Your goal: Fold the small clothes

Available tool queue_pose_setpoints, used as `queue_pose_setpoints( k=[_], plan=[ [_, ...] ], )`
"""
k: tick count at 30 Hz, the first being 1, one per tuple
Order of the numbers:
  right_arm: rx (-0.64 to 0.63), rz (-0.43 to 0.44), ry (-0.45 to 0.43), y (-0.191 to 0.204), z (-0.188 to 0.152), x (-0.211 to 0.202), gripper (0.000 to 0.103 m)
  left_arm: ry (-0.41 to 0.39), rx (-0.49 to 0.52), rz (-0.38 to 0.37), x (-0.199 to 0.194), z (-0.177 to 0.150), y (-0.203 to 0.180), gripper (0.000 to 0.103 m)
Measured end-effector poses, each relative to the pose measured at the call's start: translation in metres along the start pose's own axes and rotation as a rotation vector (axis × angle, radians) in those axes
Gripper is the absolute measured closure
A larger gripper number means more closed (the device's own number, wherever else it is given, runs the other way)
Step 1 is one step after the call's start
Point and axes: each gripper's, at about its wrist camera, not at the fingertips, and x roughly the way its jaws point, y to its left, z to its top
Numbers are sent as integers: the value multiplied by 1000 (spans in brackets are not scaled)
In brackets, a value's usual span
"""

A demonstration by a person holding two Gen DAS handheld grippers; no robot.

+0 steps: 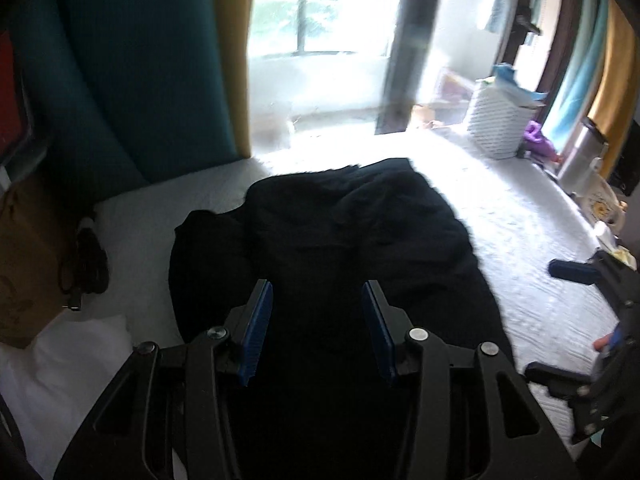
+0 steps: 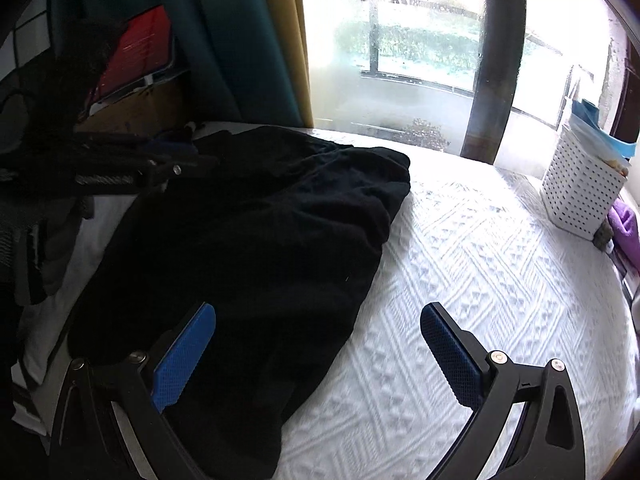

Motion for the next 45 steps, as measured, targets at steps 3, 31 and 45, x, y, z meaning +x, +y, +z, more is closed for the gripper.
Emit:
queue_pose_setpoints(
  k=[3,31,45],
  plan=[
    [4,-11,3,-4,6,5,0,21,-9,40,13,-2,14,57],
    [87,-59,-25,-53,27,20,0,-43,-273,-10,-18,-37,88,22],
    [261,-1,1,-96,28,56,0,51,-237,-198,29,-22,71,8]
  ],
)
